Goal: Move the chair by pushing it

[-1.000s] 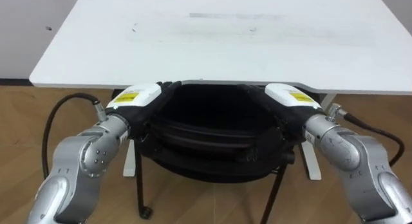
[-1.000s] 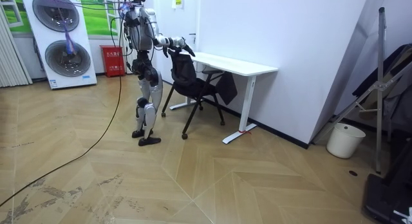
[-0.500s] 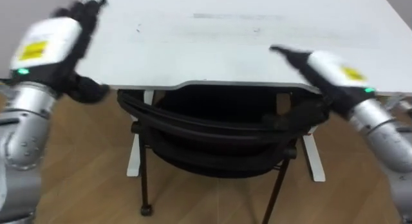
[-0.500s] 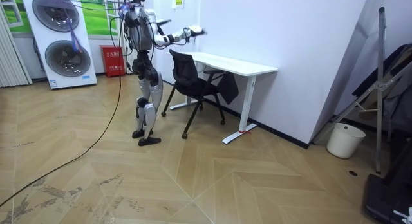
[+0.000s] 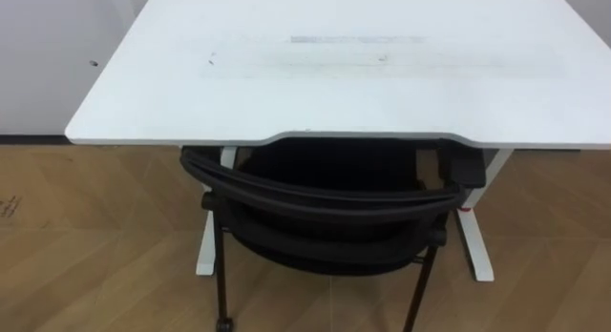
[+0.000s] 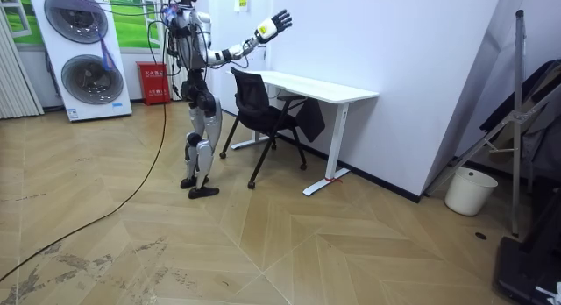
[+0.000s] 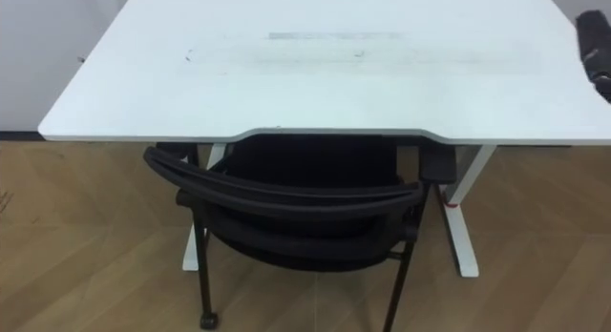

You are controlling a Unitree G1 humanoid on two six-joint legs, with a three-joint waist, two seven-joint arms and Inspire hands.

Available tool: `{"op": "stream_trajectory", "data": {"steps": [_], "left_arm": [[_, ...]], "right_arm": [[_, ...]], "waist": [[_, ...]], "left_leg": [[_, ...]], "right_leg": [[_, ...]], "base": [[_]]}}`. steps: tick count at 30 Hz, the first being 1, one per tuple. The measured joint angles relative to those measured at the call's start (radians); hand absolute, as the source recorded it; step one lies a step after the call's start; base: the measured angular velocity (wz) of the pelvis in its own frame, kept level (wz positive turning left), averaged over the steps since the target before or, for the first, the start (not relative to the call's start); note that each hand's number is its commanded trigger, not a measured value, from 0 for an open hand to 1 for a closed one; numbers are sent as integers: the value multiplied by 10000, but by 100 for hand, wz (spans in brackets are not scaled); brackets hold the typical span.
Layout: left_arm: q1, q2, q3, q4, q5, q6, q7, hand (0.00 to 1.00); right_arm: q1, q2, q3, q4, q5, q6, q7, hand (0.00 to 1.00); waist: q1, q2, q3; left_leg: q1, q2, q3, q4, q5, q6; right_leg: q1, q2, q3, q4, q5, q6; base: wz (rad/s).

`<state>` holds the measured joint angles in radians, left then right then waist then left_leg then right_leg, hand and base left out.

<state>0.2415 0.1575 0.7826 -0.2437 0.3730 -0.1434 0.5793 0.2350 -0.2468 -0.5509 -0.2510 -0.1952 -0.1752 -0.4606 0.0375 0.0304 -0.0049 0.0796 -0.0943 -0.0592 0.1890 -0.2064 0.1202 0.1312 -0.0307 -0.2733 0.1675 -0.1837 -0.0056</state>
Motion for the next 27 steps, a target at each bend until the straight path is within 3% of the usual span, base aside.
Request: {"op": "stream_trajectory", "data": {"steps": [3,5,8,11,13,16,19,23,27], "left_arm": [[774,-546,-339,901,-1301,27,652,0],[1248,-638,-752,2090,-2799,73,888,0],[1522,-761,-1134,3436,-4668,126,897,0],[1711,-958,-1650,5492,-6694,154,765,0],[1974,-1051,-2454,7171,-7919,346,339,0],[2051,-1123,-3182,9260,-8196,644,-629,0],[2029,-1030,-3191,10857,-7903,866,-1639,0],[1943,-916,-3473,12365,-6928,1220,-2698,0],[1673,-916,-4070,12907,-6063,1785,-3505,0]], "right_arm": [[912,612,215,3,796,231,-519,0],[1422,994,229,469,1575,307,-756,0],[1735,1222,232,976,2599,662,-875,0],[2114,1399,437,1991,3865,683,-809,0],[2326,1408,870,3487,4917,730,-416,0],[2369,1436,1325,6207,5668,1056,474,0],[2214,1432,1397,9008,6698,1256,1471,0],[1856,1368,1856,12048,7035,1476,2589,0],[1544,1353,2427,13469,7049,1939,3193,0]], "waist": [[4,12,-16],[-3,33,-10],[-5,36,-14],[34,96,13],[97,98,9],[130,95,-3],[139,117,-7],[-104,112,-9],[-311,73,15]], "left_leg": [[-6,2,5,-16,0,5],[-8,8,29,-16,0,5],[3,5,36,-18,-2,8],[27,21,152,-42,-6,14],[24,44,287,-54,-34,42],[34,38,297,-53,-51,65],[29,28,234,-58,-61,81],[30,23,194,-57,-69,80],[24,7,185,-29,-69,79]], "right_leg": [[-20,1,45,20,0,0],[-35,4,71,21,0,0],[-40,21,230,27,0,0],[-67,17,325,30,0,0],[-117,36,487,33,0,0],[-108,46,643,28,4,5],[-108,46,700,20,3,6],[-93,52,730,12,-5,18],[-78,44,732,31,-14,30]], "base": [[0],[-2],[-3],[-12],[-18],[-1],[4],[4],[0]]}}
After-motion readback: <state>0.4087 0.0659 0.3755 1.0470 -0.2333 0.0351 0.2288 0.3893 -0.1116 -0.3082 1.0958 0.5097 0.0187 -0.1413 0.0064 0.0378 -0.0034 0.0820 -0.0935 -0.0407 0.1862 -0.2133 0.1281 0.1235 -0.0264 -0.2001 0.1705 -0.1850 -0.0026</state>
